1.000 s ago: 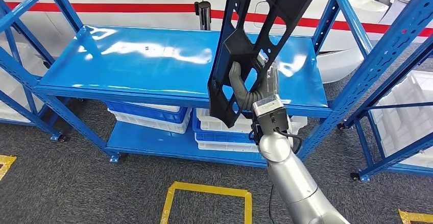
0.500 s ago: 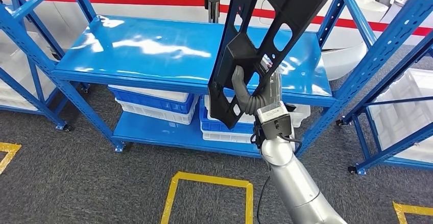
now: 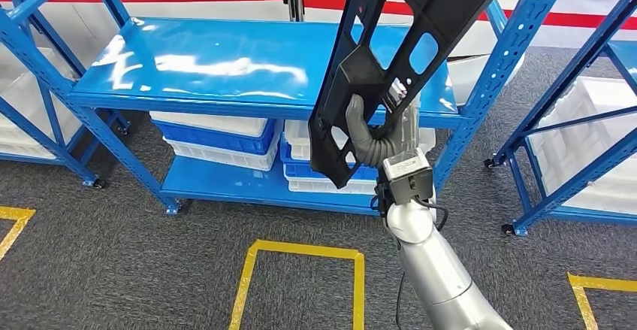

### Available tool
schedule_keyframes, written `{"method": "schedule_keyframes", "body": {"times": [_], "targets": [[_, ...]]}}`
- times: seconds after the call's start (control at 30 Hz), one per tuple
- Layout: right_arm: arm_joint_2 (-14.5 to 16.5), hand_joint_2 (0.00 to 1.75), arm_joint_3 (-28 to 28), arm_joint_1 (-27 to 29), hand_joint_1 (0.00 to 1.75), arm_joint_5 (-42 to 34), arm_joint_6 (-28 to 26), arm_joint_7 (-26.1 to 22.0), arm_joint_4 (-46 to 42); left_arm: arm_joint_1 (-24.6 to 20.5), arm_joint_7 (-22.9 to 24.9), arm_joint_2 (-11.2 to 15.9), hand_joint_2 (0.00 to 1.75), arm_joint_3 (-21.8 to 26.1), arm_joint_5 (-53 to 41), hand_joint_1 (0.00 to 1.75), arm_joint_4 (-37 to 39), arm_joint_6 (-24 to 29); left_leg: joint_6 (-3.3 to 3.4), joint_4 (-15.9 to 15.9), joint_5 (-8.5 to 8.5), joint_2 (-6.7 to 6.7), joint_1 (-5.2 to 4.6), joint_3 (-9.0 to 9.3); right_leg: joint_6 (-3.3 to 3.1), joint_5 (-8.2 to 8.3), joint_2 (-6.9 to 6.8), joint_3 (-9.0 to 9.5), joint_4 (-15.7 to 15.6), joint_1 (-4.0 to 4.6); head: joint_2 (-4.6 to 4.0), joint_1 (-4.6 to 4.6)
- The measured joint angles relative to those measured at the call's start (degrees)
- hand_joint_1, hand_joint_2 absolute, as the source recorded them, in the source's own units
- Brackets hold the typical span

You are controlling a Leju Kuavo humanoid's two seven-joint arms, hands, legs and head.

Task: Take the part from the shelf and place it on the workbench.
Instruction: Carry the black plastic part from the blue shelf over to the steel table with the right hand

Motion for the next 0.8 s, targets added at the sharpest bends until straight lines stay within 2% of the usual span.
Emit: {"method": "schedule_keyframes", "body": {"times": [0.03,0.07,0.1,0.13,0.17,0.2,0.23,0.27,0.33,0.37,0.4,0.47,0.5,0.53,0.57,0.6,0.63,0.67,0.7,0.73,0.77,0.8], "targets": [[0.0,1.75,-0.1,0.2,1.75,0.2,0.2,0.0,0.0,0.0,0.0,0.0,1.75,0.0,0.0,0.00,0.0,0.0,0.03,1.7,-0.05,0.00,0.00,0.12,0.00,0.47,0.01,-0.62,0.0,0.18,0.00,0.01],[0.1,1.75,-0.3,0.4,1.75,0.5,0.3,0.0,-0.1,0.0,0.0,0.0,1.75,0.0,0.1,0.00,0.0,0.0,0.18,1.6,0.98,-0.01,-0.01,1.17,0.07,0.92,0.03,-1.19,0.1,0.33,0.00,0.00],[0.1,1.75,-0.4,0.6,1.75,0.8,0.4,0.0,-0.1,0.0,0.0,0.0,1.75,0.0,0.1,0.00,0.0,0.0,0.46,-0.5,2.50,-0.06,-0.03,3.22,0.18,1.36,0.06,-1.69,0.1,0.45,0.00,0.01],[0.1,1.75,-0.6,0.8,1.75,1.1,0.5,0.0,-0.3,0.0,0.0,0.0,1.75,0.0,0.2,0.00,0.0,0.0,0.88,-4.3,3.59,-0.20,-0.08,6.05,0.34,1.76,0.07,-2.09,0.1,0.52,0.00,0.01],[0.1,1.75,-0.8,0.9,1.75,1.4,0.6,0.0,-0.4,-0.1,-0.1,0.0,1.75,0.0,0.2,0.00,0.0,0.0,1.28,-8.4,3.91,-0.35,-0.21,9.01,0.54,2.13,0.07,-2.42,0.1,0.67,0.00,0.03],[0.2,1.75,-0.9,1.0,1.75,1.6,0.6,0.0,-0.6,-0.1,-0.1,0.1,1.75,0.0,0.3,0.00,0.0,0.0,1.61,-11.7,3.78,-0.50,-0.39,11.23,0.83,2.49,0.04,-2.62,0.1,0.72,0.01,0.06],[0.2,1.75,-1.0,1.0,1.75,1.7,0.6,0.0,-0.8,-0.2,-0.1,0.1,1.75,0.0,0.3,0.00,0.0,0.0,1.93,-13.9,3.41,-0.60,-0.66,12.50,1.21,2.84,-0.02,-2.74,0.0,0.70,0.01,0.03],[0.3,1.75,-1.0,1.0,1.75,1.8,0.6,0.0,-0.9,-0.2,-0.1,0.1,1.75,0.0,0.4,0.00,0.0,0.0,2.16,-14.7,3.31,-0.60,-0.93,12.86,1.62,3.20,-0.07,-2.83,0.0,0.66,0.01,-0.01],[0.4,1.75,-1.1,1.1,1.75,1.9,0.6,0.0,-0.9,-0.3,-0.1,0.1,1.75,0.0,0.4,0.00,0.0,0.0,2.88,-15.3,4.32,-0.35,-1.08,12.48,2.32,3.55,-0.08,-3.10,0.0,0.65,0.00,-0.09],[0.4,1.75,-1.3,1.1,1.75,1.9,0.6,0.0,-1.0,-0.3,-0.1,0.1,1.75,-0.1,0.4,0.00,0.0,0.0,3.34,-15.7,5.01,-0.17,-0.98,12.15,2.30,2.67,-0.04,-3.69,0.9,0.72,0.00,0.00],[0.4,1.75,-1.4,1.2,1.75,1.9,0.6,0.0,-1.0,-0.3,-0.1,0.1,1.75,-0.1,0.5,0.00,0.0,0.0,3.77,-16.0,5.77,0.02,-0.86,11.66,2.10,1.00,0.00,-4.57,2.8,0.81,0.00,0.16],[0.4,1.75,-1.7,1.3,1.75,1.9,0.6,0.0,-1.0,-0.3,-0.1,0.0,1.75,-0.1,0.5,0.00,0.0,0.0,4.27,-16.1,7.05,0.21,-0.80,10.21,1.50,-3.73,0.03,-7.03,9.7,0.62,0.00,0.43],[0.3,1.75,-1.8,1.5,1.75,1.9,0.6,0.0,-1.0,-0.3,-0.1,0.0,1.75,-0.1,0.5,0.00,0.0,0.0,4.29,-16.1,7.62,0.26,-0.81,9.42,1.58,-5.32,0.03,-7.89,13.2,0.47,0.00,0.50],[0.3,1.75,-1.8,1.7,1.75,1.9,0.6,0.0,-1.0,-0.3,-0.1,0.0,1.75,-0.1,0.5,0.00,0.0,0.0,4.22,-16.0,8.21,0.31,-0.81,8.60,2.00,-5.90,0.03,-8.09,15.5,0.29,0.00,0.54],[0.3,1.75,-1.9,1.8,1.75,1.9,0.6,0.0,-1.0,-0.3,-0.1,0.0,1.75,-0.1,0.5,0.00,0.0,0.0,4.07,-16.0,8.76,0.34,-0.78,7.80,2.68,-5.40,0.02,-7.28,15.7,0.11,0.00,0.58],[0.2,1.75,-1.9,1.9,1.75,1.9,0.6,0.0,-1.1,-0.3,-0.1,0.0,1.75,-0.1,0.5,0.00,0.0,0.0,3.89,-15.9,9.25,0.37,-0.74,7.06,3.40,-4.32,0.01,-5.61,14.2,-0.07,0.00,0.61],[0.2,1.75,-1.9,1.9,1.75,1.9,0.6,0.0,-1.1,-0.3,-0.1,-0.1,1.75,-0.1,0.5,0.00,0.0,0.0,3.63,-15.6,9.69,0.38,-0.68,6.35,4.00,-3.05,-0.02,-2.95,10.7,-0.28,0.00,0.62],[0.2,1.75,-1.9,1.9,1.75,1.9,0.6,0.0,-1.1,-0.3,-0.1,-0.1,1.75,-0.1,0.5,0.00,0.0,0.0,3.30,-15.3,10.04,0.38,-0.69,5.68,4.24,-2.63,-0.05,0.00,6.4,-0.45,0.00,0.62],[0.2,1.75,-1.9,1.9,1.75,1.9,0.6,0.0,-1.2,-0.3,-0.1,-0.1,1.75,-0.1,0.5,0.00,0.0,0.0,2.94,-15.0,10.36,0.38,-0.72,5.16,4.16,-2.60,-0.03,2.34,2.9,-0.34,0.00,0.58],[0.2,1.75,-1.9,1.9,1.75,1.9,0.6,0.0,-1.3,-0.3,-0.1,-0.1,1.75,-0.1,0.5,0.00,0.0,0.0,2.55,-14.6,10.69,0.37,-0.80,4.77,3.91,-2.82,0.00,3.76,0.3,-0.23,0.00,0.56],[0.2,1.75,-1.9,2.0,1.75,1.9,0.6,0.0,-1.3,-0.3,-0.1,-0.1,1.75,-0.1,0.5,0.00,0.0,0.0,2.22,-14.4,11.01,0.35,-0.87,4.52,3.55,-3.20,0.06,4.20,-0.7,-0.02,0.00,0.50],[0.2,1.75,-1.9,2.0,1.75,1.9,0.6,0.0,-1.4,-0.3,-0.1,-0.1,1.75,-0.1,0.5,0.00,0.0,0.0,1.90,-14.4,11.36,0.33,-0.86,4.41,3.18,-2.99,0.10,3.79,-0.6,0.17,0.00,0.44]]}}
